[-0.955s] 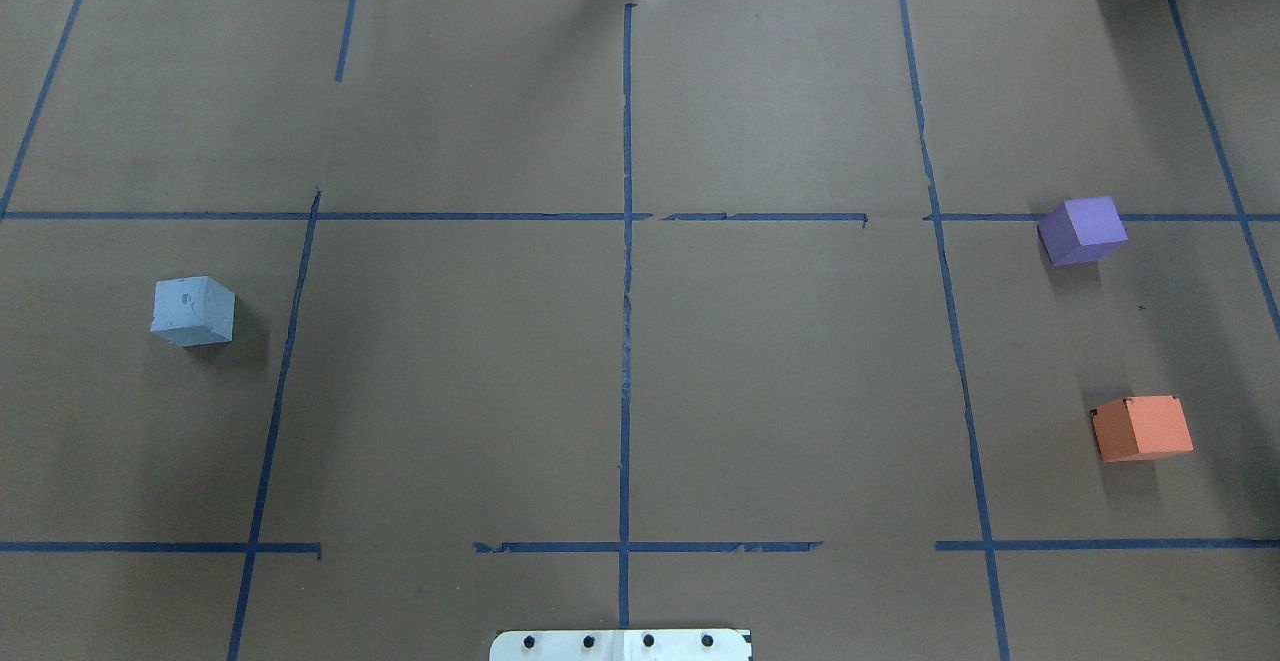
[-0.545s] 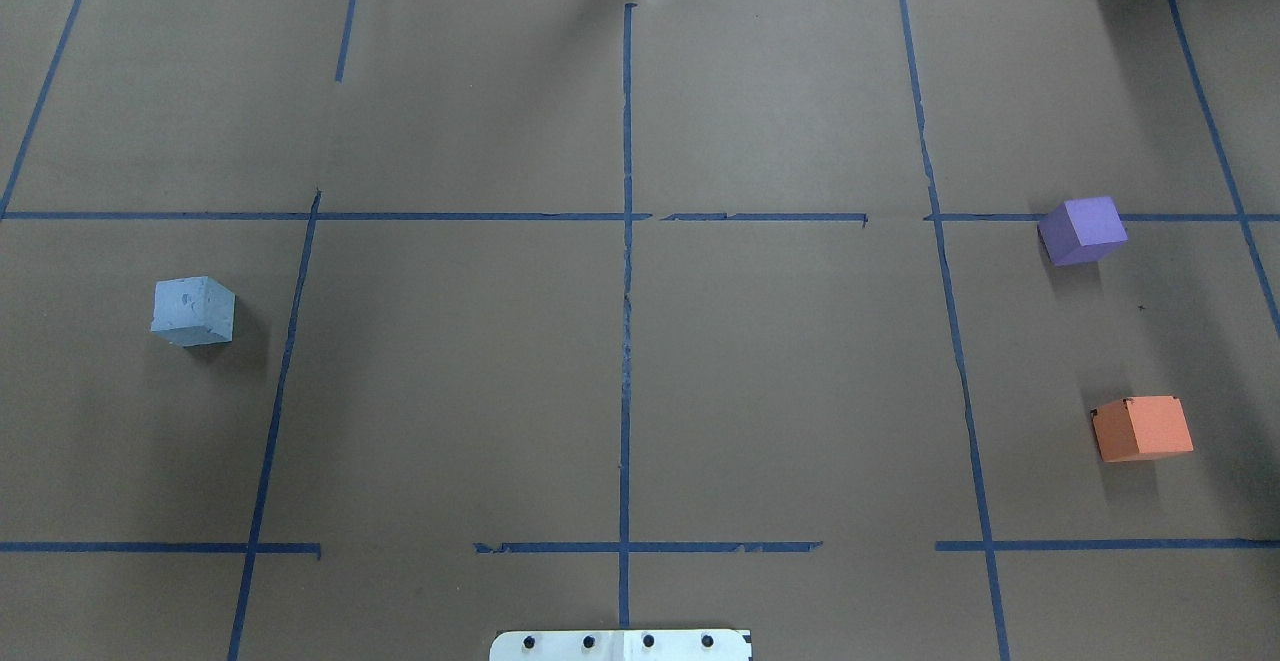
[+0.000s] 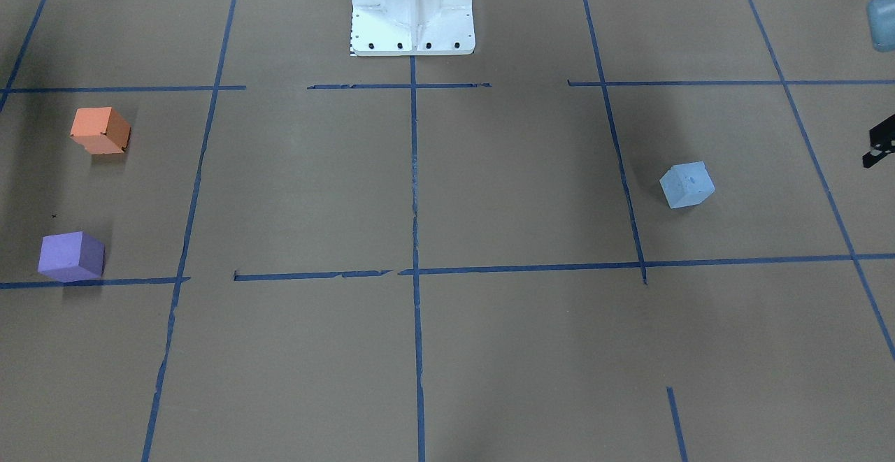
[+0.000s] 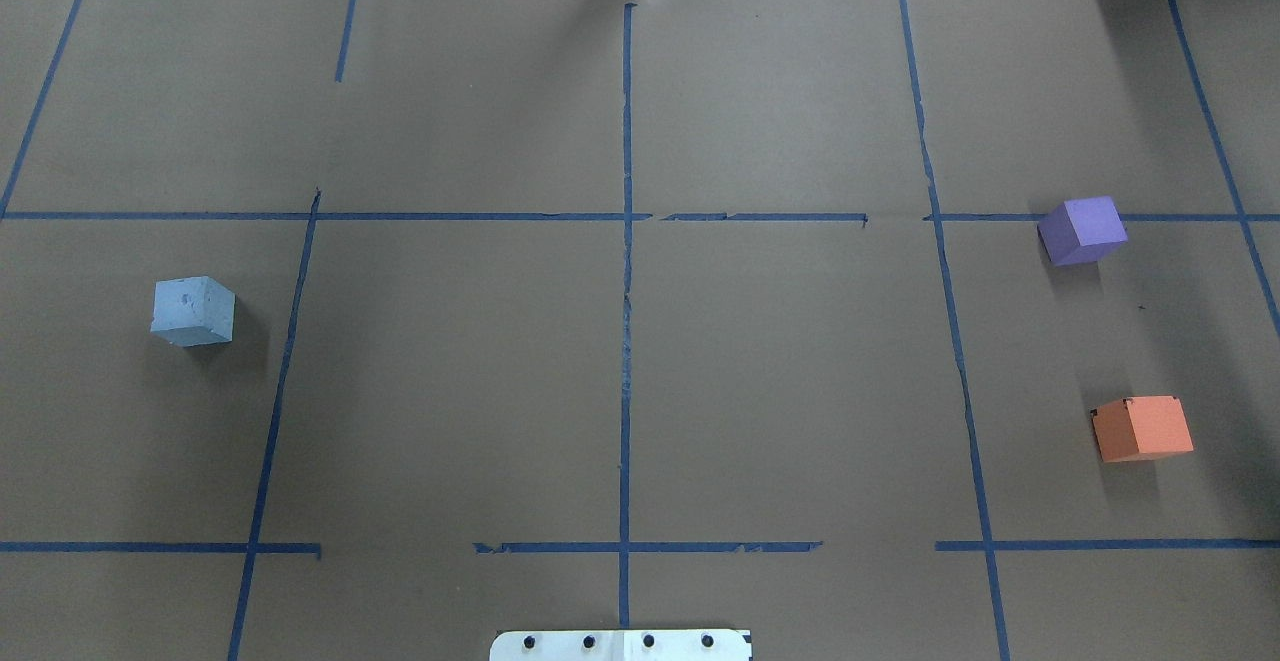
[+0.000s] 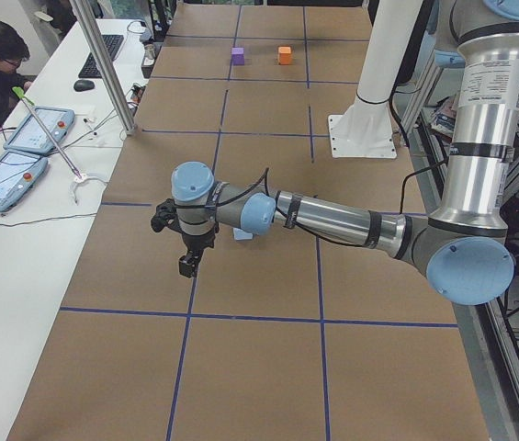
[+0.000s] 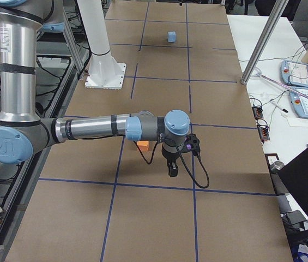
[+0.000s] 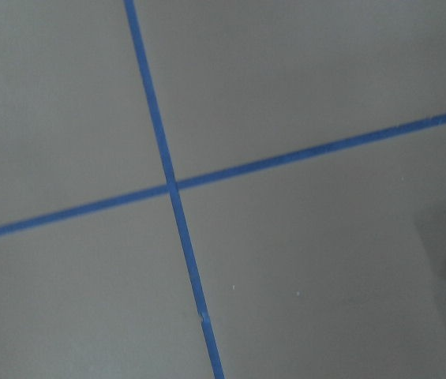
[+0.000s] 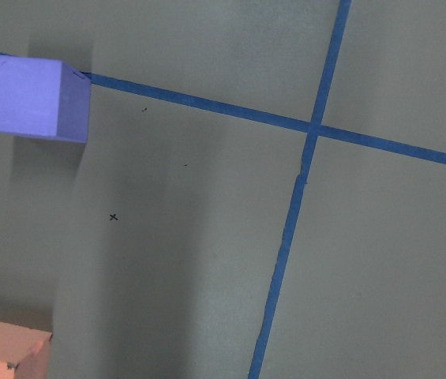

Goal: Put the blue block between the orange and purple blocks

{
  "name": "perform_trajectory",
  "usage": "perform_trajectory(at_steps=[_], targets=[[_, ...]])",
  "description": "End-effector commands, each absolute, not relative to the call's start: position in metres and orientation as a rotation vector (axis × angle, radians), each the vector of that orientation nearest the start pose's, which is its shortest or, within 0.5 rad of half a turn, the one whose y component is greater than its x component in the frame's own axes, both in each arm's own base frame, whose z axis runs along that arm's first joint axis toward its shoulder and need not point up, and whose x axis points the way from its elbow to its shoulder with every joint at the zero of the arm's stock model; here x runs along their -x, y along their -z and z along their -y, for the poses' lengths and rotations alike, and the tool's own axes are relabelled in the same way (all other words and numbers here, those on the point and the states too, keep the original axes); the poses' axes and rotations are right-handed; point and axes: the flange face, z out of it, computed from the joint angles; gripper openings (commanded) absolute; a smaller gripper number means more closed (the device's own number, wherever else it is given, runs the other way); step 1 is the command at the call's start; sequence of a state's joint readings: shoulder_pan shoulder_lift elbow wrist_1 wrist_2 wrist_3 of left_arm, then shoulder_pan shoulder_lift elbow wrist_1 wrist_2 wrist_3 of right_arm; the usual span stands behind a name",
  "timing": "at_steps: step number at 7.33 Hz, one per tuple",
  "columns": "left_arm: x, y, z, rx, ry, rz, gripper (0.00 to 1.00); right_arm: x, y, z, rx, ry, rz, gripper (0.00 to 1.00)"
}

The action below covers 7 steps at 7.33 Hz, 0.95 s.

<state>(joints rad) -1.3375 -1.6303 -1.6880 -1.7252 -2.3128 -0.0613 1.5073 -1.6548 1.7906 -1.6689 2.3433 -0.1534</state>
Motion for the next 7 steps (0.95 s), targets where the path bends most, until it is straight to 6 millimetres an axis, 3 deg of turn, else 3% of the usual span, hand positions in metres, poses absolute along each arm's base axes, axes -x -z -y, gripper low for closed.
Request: perform_trajectory(at_steps=[1,3,4,6,7], targets=[[-0.178,-0.525,0.51,-0.105,-0.065,-0.886,1.0,-0.034,-0.6,0.458,-0.071,0.222,0.772,1.0],[-0.273,-0.5,0.485,-0.06,0.102,-0.871,1.0,-0.035,-0.601,0.458,-0.07,0.22,0.772,1.0],[-0.298,-0.514,0.476,-0.074,0.091,-0.814,1.0,-0.034,-0.601,0.458,-0.069,0.221,0.772,1.0],[-0.297,-0.522,0.473,-0.06,0.09,-0.799,1.0,-0.034,-0.602,0.458,-0.068,0.22,0.772,1.0],[-0.306,-0.524,0.467,-0.047,0.078,-0.796,1.0,-0.034,-0.602,0.458,-0.067,0.22,0.773,1.0]])
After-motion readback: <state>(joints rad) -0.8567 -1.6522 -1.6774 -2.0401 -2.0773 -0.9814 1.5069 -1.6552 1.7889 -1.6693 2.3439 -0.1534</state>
